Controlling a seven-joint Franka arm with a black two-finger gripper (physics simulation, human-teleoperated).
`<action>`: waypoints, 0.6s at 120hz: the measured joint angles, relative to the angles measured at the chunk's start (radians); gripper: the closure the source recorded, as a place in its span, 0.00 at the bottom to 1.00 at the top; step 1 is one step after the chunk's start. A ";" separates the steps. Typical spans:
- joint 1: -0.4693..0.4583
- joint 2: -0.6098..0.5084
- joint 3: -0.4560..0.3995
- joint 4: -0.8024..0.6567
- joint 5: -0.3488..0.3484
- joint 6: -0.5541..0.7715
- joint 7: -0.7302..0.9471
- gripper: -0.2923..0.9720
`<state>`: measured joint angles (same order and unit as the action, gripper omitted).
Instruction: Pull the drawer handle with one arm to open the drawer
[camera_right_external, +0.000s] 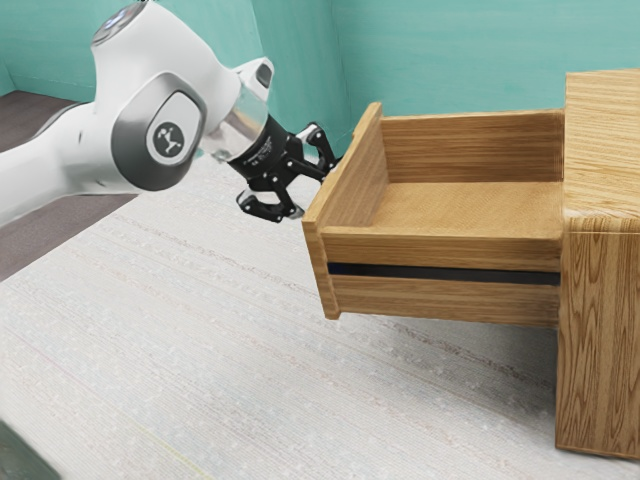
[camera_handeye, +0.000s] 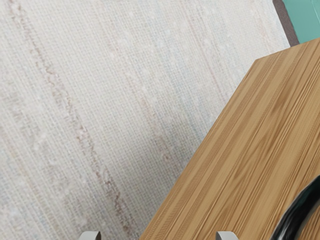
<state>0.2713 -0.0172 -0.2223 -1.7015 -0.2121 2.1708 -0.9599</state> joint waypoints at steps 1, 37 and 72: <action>0.003 -0.001 -0.001 -0.001 0.000 0.000 0.000 0.57; 0.030 -0.044 -0.003 -0.043 -0.009 -0.001 0.005 0.54; 0.038 -0.072 -0.012 -0.048 -0.043 0.016 0.056 0.31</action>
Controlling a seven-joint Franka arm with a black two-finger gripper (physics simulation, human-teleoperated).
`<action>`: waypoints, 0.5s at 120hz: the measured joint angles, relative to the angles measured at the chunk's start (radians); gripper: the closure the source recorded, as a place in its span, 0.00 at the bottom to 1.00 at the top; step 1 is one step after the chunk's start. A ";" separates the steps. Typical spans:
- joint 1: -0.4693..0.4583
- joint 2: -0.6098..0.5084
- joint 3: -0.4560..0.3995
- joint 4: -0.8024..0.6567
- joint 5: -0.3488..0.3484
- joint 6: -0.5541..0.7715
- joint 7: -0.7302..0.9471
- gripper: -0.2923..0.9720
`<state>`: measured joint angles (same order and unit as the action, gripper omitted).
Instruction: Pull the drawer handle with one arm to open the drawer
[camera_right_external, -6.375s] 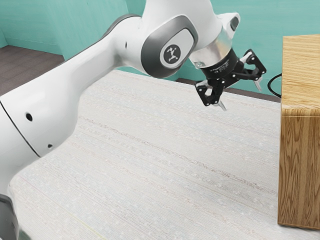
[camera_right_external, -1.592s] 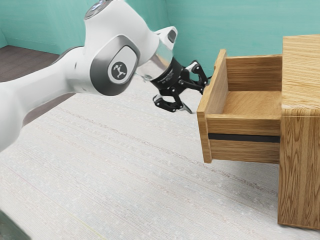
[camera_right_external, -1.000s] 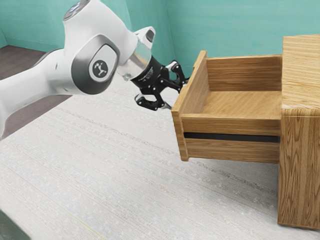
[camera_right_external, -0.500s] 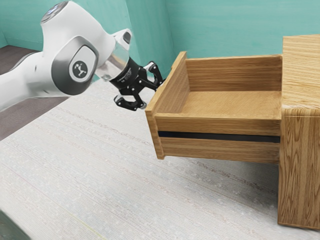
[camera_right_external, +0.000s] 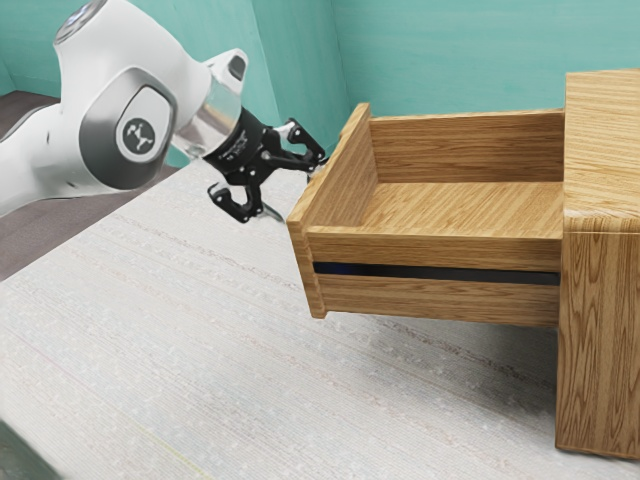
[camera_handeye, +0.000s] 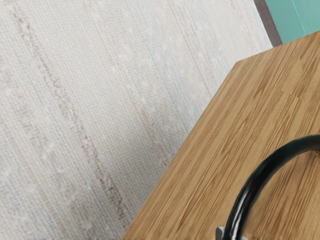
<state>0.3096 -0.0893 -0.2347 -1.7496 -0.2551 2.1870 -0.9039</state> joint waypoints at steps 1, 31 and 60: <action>-0.009 -0.001 0.002 0.000 -0.003 0.001 0.002 0.31; -0.027 -0.067 0.010 -0.021 -0.018 0.017 0.066 0.26; -0.263 -0.261 0.094 0.122 0.067 -0.090 0.023 0.24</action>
<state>0.0462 -0.3503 -0.1407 -1.6272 -0.1879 2.0965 -0.8806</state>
